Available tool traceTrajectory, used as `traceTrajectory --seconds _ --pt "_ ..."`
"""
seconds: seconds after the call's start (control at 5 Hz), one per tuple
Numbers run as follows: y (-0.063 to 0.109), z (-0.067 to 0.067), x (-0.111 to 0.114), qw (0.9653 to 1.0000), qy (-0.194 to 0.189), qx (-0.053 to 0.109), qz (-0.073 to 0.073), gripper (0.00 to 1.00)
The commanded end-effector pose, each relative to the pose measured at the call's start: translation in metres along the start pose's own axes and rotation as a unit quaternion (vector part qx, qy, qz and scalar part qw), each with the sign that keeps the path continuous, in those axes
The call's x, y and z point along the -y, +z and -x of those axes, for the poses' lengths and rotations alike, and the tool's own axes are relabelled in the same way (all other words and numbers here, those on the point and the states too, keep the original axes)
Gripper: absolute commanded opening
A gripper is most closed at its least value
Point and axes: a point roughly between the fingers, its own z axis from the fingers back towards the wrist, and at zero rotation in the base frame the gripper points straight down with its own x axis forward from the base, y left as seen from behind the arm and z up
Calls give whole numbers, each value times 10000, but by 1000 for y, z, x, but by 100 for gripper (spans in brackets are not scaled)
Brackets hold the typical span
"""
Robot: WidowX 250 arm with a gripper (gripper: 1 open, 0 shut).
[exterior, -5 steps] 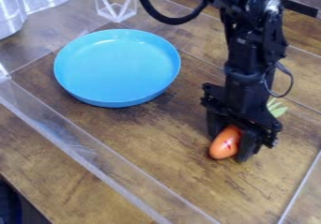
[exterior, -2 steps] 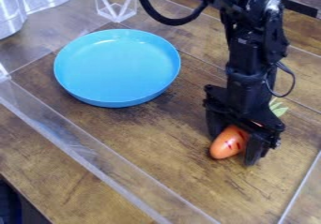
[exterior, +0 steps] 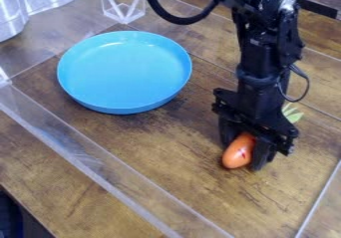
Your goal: Put the carrot in the blue tray
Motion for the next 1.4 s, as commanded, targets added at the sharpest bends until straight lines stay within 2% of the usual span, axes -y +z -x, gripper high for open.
traceTrajectory --seconds 0.0,0.2,0.4,0.6,1.0,1.2 --pt "53 -14 -5 9983 86 574 -105 0" --pt "93 -17 -15 9953 292 876 -278 0" --pt "141 -15 -40 9904 550 1180 -454 0" --pt "146 -5 -67 9866 789 1308 -571 0" --pt "141 10 -40 9875 675 1320 -540 0" --pt "137 7 -35 9874 662 1334 -533 0"
